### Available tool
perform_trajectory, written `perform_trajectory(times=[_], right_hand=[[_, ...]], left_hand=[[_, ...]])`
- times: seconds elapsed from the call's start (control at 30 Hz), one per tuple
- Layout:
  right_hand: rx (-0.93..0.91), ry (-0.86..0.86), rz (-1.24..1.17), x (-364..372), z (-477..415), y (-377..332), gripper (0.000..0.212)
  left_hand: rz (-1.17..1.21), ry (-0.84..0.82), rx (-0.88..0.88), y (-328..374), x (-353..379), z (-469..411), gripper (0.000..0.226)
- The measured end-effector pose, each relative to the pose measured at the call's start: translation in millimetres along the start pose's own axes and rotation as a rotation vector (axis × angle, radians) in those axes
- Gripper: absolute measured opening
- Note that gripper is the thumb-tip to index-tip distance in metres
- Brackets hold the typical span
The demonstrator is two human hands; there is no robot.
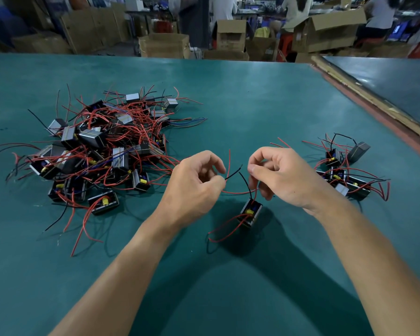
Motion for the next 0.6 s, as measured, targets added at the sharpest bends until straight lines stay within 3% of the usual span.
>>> perform_trajectory(times=[0.17,0.43,0.6], right_hand=[[-0.017,0.019,0.019,-1.4,0.9,-1.0,0.017],[-0.037,-0.035,0.007,1.2,2.9,-2.0,0.017],[-0.048,-0.072,0.011,3.0,2.9,-2.0,0.018]], left_hand=[[0.104,-0.043,-0.029,-3.3,1.7,-2.6,0.015],[-0.229,-0.072,0.135,-10.2,5.1,-1.8,0.008],[-0.222,-0.084,0.214,-2.4,5.6,-0.8,0.011]])
Point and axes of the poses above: each hand's wrist, its own z-axis away from the middle knuckle, its own x-axis out of the palm, y = z × x, the point moved 4 cm from there along -z, towards the middle knuckle, and after that the axes turned 5 degrees about x, right-handed, at the moved point
